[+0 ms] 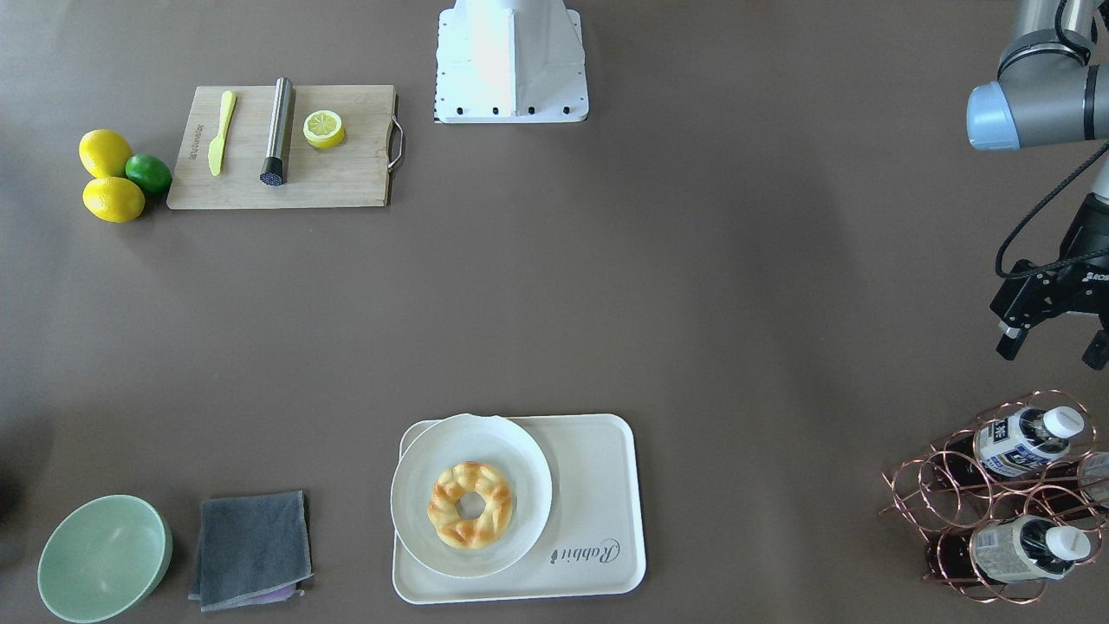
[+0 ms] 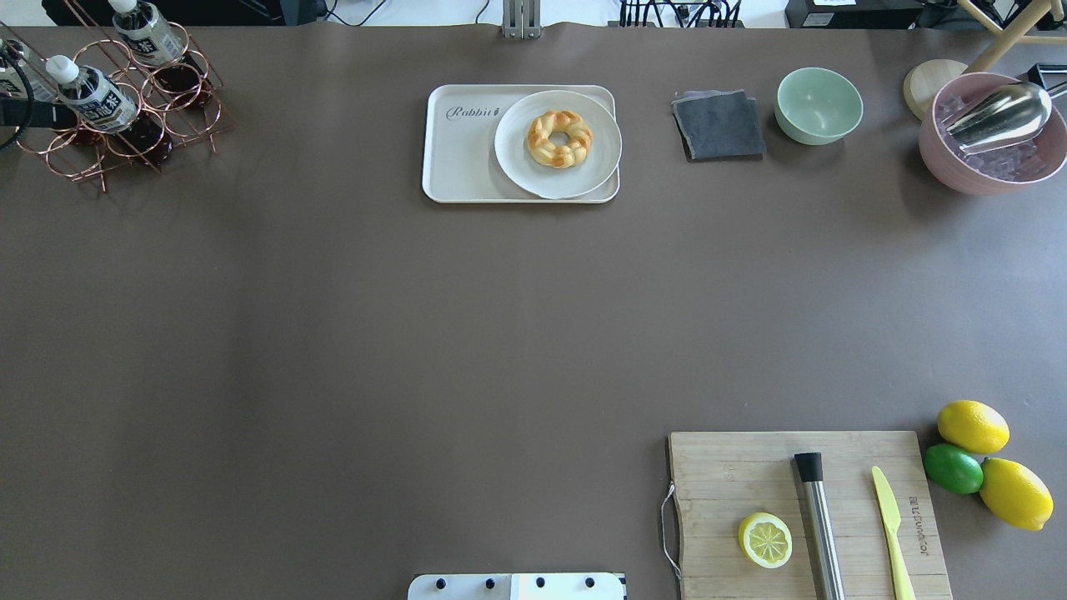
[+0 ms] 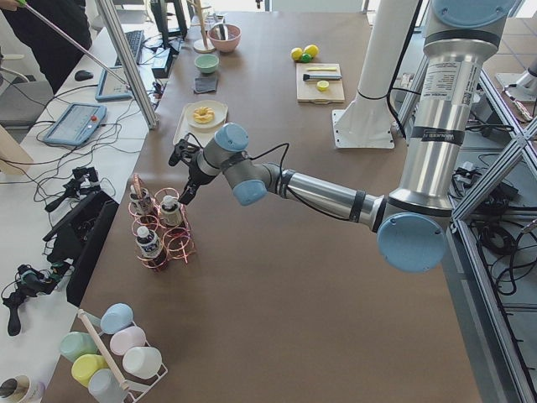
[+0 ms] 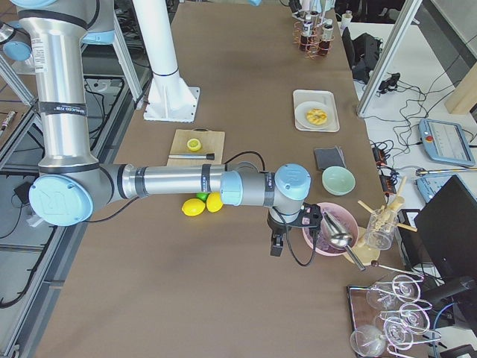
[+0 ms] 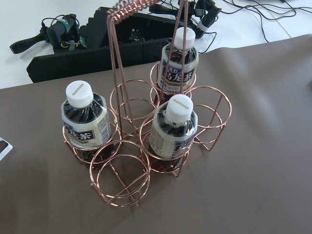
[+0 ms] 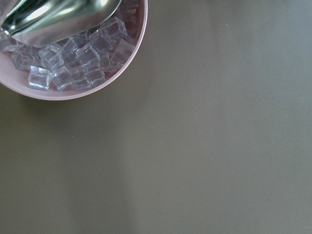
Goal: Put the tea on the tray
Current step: 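Reach the left gripper down to a tea bottle in the copper rack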
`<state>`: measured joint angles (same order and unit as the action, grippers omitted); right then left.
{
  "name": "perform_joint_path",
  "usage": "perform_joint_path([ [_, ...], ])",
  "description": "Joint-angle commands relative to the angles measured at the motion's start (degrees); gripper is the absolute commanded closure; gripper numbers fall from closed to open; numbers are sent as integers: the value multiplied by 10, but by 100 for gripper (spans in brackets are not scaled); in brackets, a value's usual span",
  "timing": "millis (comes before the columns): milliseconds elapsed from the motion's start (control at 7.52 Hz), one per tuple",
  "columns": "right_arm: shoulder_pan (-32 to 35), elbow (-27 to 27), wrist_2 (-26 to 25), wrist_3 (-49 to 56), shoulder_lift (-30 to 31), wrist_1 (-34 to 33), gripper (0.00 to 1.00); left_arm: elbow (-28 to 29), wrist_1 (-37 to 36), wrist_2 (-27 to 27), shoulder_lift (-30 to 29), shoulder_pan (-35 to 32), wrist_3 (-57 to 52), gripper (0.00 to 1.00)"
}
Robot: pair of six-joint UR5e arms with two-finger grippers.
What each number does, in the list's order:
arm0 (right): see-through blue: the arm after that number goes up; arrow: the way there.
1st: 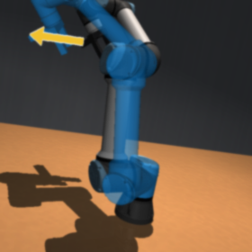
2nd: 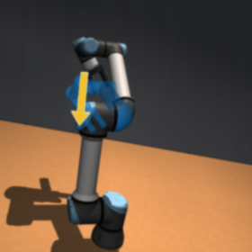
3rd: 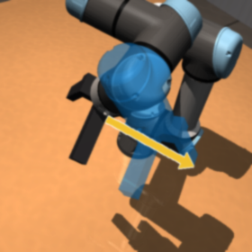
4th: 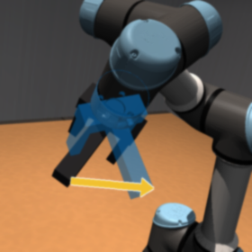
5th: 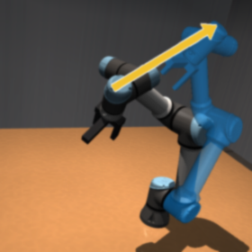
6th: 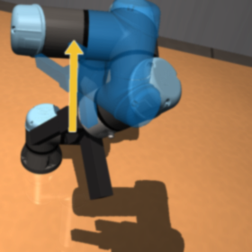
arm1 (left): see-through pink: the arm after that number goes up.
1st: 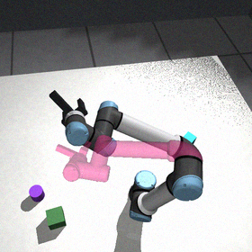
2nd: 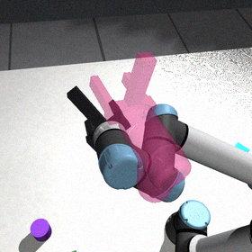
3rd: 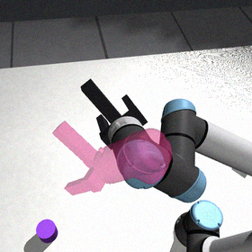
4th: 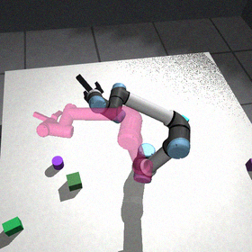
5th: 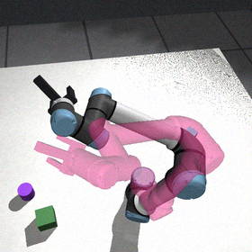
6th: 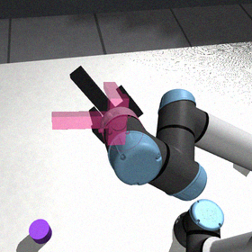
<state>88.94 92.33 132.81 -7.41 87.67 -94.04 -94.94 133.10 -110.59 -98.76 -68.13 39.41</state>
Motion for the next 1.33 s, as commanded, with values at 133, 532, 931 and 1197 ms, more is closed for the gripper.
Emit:
perform_joint_path([
  [133, -1, 0, 1, 0, -3, 0, 0, 26, -19, 35, -16, -2, -57, 3],
  [532, -1, 0, 1, 0, -5, 1, 0, 62, -18, 35, -49, -3, -51, 3],
  [931, -1, -1, 1, 0, -7, 0, 0, 85, -14, 35, -64, -7, -51, 10],
  [1197, -1, -1, 0, 0, -8, 0, 0, 85, -14, 34, -64, -7, -51, 35],
])
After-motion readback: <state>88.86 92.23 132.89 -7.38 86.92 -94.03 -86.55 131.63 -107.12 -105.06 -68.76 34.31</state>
